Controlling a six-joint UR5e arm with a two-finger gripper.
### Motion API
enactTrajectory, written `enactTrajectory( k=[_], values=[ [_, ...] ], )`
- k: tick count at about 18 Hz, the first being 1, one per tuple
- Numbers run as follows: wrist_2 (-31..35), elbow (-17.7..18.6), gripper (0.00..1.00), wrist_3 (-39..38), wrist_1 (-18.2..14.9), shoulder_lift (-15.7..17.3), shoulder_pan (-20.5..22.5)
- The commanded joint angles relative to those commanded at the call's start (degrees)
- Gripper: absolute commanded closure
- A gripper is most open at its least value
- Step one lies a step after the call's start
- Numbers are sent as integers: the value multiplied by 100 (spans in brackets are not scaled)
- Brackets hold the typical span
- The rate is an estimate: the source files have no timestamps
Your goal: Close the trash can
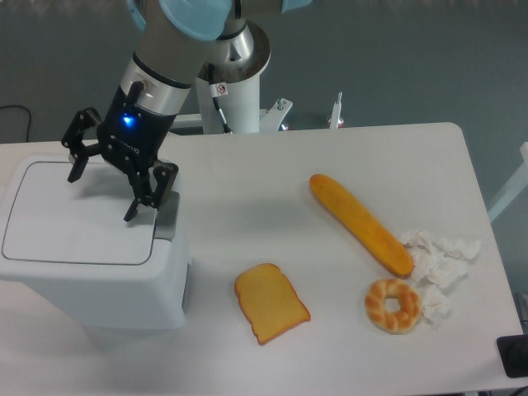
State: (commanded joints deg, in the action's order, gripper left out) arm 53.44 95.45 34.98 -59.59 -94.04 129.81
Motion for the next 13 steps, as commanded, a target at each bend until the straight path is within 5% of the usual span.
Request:
enactTrajectory(
  k=[13],
  values=[
    [-53, -123, 0, -174, -9, 61, 131]
  ],
)
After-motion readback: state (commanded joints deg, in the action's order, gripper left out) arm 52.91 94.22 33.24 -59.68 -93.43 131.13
